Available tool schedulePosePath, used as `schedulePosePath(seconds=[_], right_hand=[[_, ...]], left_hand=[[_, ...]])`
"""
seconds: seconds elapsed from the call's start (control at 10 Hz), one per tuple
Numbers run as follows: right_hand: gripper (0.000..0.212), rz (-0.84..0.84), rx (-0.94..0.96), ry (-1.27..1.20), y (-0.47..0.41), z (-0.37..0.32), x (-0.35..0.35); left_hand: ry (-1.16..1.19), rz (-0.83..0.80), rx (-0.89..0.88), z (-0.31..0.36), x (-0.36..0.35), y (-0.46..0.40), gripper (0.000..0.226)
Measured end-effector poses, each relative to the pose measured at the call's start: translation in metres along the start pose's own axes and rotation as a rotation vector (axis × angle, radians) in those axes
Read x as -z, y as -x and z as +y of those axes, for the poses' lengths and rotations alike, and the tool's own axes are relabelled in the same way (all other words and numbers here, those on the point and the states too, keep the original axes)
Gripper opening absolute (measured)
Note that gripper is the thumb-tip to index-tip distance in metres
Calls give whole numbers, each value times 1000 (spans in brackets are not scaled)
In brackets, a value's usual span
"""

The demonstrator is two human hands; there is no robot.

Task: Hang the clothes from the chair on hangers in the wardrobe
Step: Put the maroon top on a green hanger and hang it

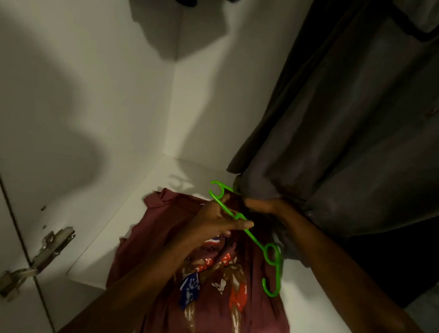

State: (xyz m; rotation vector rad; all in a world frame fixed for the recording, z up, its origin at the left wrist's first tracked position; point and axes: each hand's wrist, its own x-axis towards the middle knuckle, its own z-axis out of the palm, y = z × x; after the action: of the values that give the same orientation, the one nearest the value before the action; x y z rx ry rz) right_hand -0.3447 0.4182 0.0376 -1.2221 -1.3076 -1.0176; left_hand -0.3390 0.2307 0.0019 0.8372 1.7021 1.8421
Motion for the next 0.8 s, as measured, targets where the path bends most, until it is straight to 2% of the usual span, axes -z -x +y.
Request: schedulePosePath(seconds=[0.1,0.2,0.3,0.4,0.5,0.6,0.7,0.8], right_hand=[[90,65,-112,402,61,-29,17],[40,-952,-453,-501,50,-56,61],[33,-1904,5,-998,14,-3,7],[34,-2310,313,-1417,-28,-4,-21],[29,-2166,512,-1554,-38,9,-17],[40,-2012,611,-1759,-52,47,-13],[51,-2111,487,-1863,-62,65,-12],[71,-2106,525,-1948,-65,77,-8]], left_hand=[[120,54,146,13,6,7,26],[203,25,191,14,18,17,49],[213,-7,150,12,28,22,52],[275,43,121,22,48,25,49],[329,121,109,33,61,26,47],[363,238,114,50,76,28,44],[399,334,115,61,87,29,41],[484,457,100,78,109,23,42]])
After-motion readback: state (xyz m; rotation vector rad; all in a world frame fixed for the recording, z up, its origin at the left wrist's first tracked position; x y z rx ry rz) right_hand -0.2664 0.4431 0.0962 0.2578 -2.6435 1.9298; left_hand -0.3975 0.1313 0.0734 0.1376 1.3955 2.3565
